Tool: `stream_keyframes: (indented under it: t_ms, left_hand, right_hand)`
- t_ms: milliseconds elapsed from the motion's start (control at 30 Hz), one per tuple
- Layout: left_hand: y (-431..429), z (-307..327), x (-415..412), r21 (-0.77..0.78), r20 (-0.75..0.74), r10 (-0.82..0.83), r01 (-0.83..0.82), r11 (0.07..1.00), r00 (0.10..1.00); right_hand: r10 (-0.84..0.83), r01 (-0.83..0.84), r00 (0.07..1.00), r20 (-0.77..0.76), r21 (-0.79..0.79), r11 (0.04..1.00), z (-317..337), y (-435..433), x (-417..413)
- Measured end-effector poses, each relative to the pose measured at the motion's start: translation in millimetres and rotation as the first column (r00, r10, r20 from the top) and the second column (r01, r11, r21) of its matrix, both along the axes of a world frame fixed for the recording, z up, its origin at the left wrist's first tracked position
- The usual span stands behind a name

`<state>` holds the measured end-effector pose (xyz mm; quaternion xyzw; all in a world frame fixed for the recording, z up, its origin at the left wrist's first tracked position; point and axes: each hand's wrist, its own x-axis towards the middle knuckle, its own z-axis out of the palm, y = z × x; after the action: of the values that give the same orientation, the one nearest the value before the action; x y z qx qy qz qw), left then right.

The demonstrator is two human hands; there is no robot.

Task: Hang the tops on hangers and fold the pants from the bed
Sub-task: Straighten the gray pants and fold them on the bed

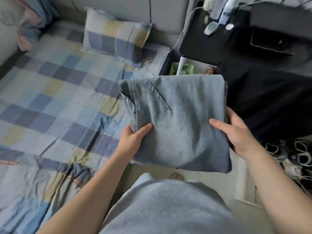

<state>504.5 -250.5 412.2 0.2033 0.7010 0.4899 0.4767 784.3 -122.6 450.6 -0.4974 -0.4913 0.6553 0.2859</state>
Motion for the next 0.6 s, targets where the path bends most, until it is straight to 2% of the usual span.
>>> stream_keyframes:
  t_ms: [200,300,400,600]
  left_hand:
    - [107,50,113,0.147,-0.112,-0.193,0.208,0.967,0.975]
    - [152,75,166,0.203,-0.090,-0.312,0.324,0.924,0.946]
    - [196,95,216,0.256,-0.103,-0.465,0.476,0.842,0.879]
    - [280,114,327,0.294,-0.199,-0.728,0.749,0.595,0.656]
  right_hand:
    - [-0.201,0.206,0.978,-0.060,0.112,0.972,38,42,142]
    - [-0.321,0.333,0.942,-0.102,0.149,0.931,50,48,202]
    - [-0.458,0.478,0.876,-0.150,0.142,0.867,53,45,253]
    - [-0.718,0.743,0.665,-0.205,0.079,0.665,49,34,342]
